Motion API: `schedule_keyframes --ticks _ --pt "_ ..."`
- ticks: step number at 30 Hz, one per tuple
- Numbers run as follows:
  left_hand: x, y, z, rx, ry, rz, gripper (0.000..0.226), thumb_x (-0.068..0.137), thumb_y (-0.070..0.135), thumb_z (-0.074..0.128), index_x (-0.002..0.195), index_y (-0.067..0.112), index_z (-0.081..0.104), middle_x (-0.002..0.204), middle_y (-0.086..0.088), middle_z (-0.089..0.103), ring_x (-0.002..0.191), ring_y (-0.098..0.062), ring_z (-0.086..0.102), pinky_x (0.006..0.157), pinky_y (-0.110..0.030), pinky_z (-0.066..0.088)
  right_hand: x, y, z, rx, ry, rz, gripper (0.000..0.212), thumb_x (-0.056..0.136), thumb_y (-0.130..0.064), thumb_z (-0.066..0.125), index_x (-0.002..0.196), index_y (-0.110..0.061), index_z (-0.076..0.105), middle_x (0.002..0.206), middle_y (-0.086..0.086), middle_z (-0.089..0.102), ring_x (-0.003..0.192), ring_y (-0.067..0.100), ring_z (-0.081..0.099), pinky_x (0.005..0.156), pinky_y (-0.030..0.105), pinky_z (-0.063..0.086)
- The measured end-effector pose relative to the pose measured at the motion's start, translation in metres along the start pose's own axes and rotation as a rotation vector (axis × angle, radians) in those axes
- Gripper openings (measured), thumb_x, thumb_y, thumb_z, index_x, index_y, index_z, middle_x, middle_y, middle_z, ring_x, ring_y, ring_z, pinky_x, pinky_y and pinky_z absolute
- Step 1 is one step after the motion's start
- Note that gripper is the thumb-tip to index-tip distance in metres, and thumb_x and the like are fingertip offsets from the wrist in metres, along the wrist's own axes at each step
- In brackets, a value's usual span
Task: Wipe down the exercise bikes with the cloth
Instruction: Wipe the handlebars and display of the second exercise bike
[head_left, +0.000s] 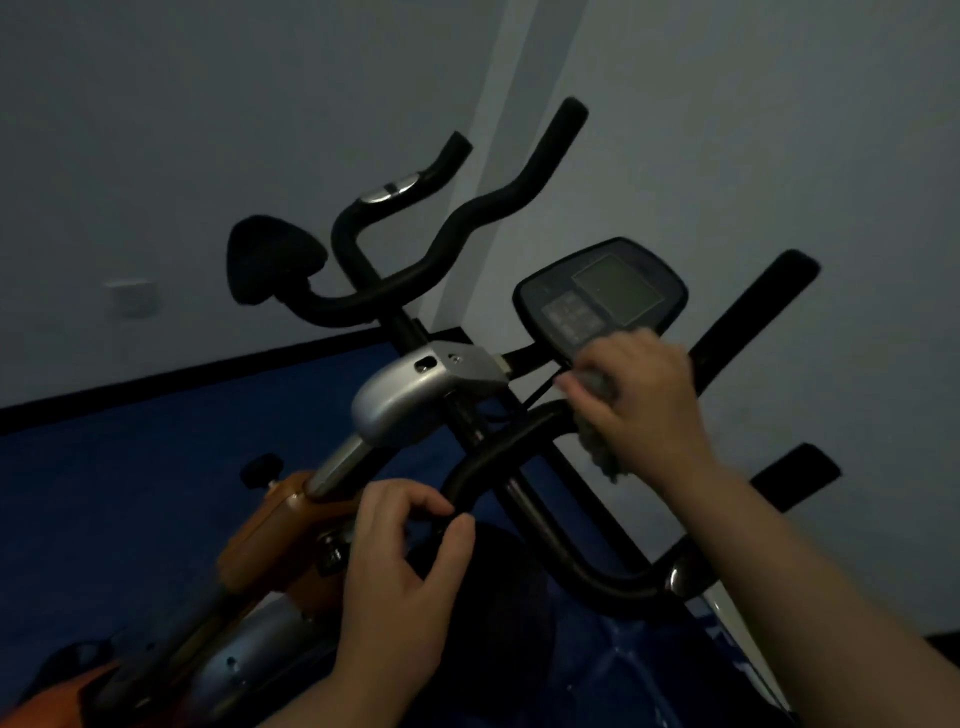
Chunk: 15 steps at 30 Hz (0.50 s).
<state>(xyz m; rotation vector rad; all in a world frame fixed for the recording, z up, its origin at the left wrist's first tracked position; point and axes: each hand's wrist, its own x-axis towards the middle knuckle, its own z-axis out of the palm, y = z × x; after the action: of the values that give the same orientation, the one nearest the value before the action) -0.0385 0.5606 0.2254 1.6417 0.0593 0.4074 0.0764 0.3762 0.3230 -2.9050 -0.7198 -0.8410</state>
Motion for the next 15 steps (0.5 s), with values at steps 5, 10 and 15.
schedule_keyframes --ticks 5,10,15 --pt "0.045 0.021 0.001 0.013 -0.189 0.064 0.014 0.086 0.019 0.063 0.079 0.032 0.061 0.085 0.011 0.060 0.082 -0.008 0.059 0.070 -0.016 0.045 -0.030 -0.060 0.024 0.098 0.092 0.362 0.020 0.089 -0.039 0.054 0.082 -0.020 0.056 0.080 -0.002 0.054 0.078 0.017 0.046 0.065 0.031 0.031" --pt "0.070 0.029 0.008 -0.020 -0.239 0.084 0.017 0.088 0.018 0.060 0.079 0.033 0.064 0.082 0.010 0.065 0.077 -0.007 0.062 0.066 -0.017 0.050 -0.021 -0.001 -0.001 -0.114 0.017 0.199 0.021 0.089 -0.042 0.053 0.091 -0.021 0.055 0.088 0.001 0.058 0.083 0.022 0.049 0.070 0.033 0.035" --pt "0.095 0.024 0.041 -0.160 -0.191 -0.068 0.026 0.089 0.013 0.057 0.074 0.033 0.064 0.074 0.006 0.067 0.065 0.001 0.058 0.059 -0.011 0.045 -0.011 -0.012 0.003 -0.193 0.124 0.671 0.027 0.094 -0.042 0.046 0.094 -0.016 0.055 0.092 0.006 0.057 0.085 0.024 0.048 0.069 0.035 0.034"
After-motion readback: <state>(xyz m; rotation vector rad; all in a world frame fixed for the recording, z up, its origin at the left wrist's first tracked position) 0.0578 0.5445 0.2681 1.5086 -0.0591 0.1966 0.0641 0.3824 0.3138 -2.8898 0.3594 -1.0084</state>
